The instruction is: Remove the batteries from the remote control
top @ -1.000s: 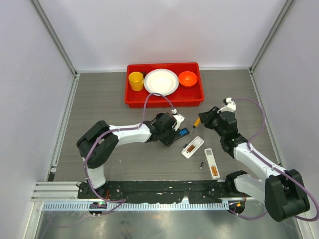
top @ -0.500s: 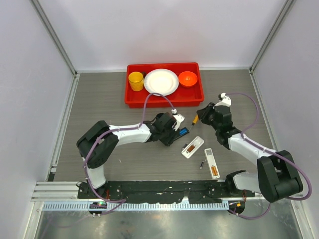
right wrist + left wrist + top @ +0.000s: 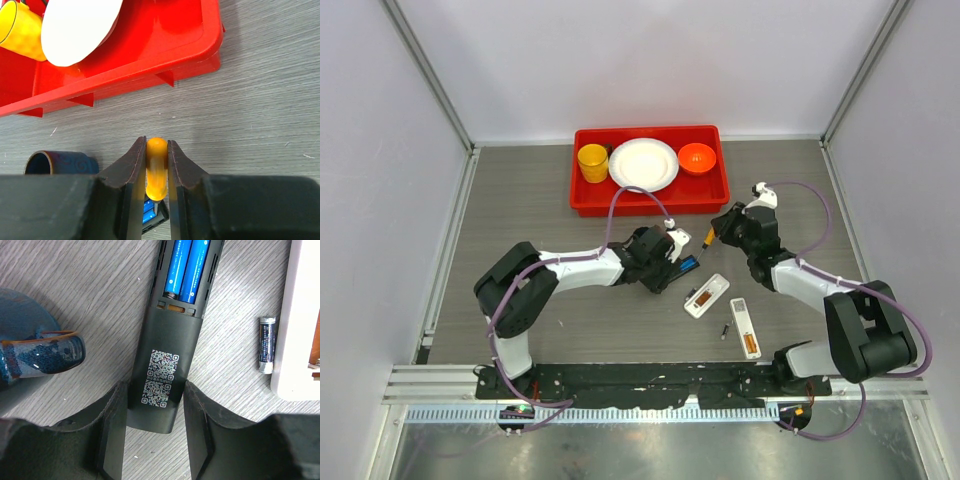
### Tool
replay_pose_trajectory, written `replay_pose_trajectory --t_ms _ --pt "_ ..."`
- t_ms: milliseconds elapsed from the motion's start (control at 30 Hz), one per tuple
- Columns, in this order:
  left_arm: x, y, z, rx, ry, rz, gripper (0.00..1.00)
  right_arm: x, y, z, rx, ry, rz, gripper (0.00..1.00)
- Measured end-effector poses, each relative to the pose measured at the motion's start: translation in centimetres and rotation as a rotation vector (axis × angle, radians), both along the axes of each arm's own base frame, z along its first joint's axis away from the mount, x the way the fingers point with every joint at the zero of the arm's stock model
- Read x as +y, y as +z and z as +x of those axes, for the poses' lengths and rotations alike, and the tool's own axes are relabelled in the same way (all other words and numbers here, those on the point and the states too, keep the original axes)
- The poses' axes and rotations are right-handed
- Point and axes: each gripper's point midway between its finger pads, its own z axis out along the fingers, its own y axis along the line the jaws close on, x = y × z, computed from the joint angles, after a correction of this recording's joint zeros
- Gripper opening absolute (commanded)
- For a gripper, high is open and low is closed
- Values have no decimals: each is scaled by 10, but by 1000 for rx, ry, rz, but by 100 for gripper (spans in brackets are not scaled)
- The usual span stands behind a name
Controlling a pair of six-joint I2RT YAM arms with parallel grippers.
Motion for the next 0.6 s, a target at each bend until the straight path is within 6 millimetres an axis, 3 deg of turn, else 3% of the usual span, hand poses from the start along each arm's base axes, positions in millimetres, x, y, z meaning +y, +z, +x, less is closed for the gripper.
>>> replay_pose_trajectory --t_ms 600 --pt "-1 0 0 6 -2 4 37 8 -3 -1 -14 47 12 1"
